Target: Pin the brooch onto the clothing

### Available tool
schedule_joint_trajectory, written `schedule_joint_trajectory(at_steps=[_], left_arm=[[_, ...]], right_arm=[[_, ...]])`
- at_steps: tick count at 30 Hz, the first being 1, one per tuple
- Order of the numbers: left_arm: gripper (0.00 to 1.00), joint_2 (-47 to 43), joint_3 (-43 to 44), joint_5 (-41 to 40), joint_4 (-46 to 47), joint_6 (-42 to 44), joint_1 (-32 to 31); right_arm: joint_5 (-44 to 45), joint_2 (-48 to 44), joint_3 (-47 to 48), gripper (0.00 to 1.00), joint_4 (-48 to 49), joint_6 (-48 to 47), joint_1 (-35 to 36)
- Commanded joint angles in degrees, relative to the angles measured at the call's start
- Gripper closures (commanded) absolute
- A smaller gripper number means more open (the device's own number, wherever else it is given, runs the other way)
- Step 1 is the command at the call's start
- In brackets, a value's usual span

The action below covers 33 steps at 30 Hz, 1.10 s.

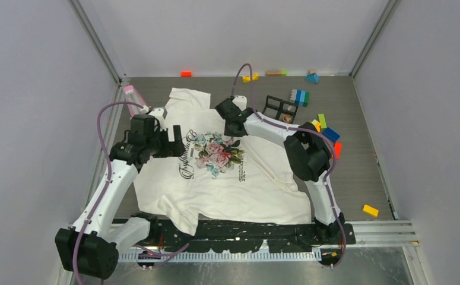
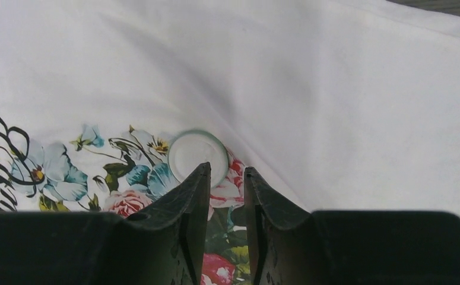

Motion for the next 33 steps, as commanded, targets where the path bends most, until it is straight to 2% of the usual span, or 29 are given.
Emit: schedule_joint_trajectory(at_steps=[1, 12, 33], left_arm=[[0.02, -1.3, 1.2, -1.2, -0.5, 2.2, 0.2], [0.02, -2.5, 0.7, 0.4, -0.1, 2.4, 0.2], [0.01, -2.8, 0.5, 1.6, 0.0, 2.3, 0.2]], right_arm=[[3.4, 3.3, 6.8, 0.67, -2.7, 1.8, 0.8], [6.2, 10.2, 16.3, 0.71, -7.8, 0.8, 1.5], [7.7, 12.1, 16.6, 0.78, -8.6, 1.6, 3.0]])
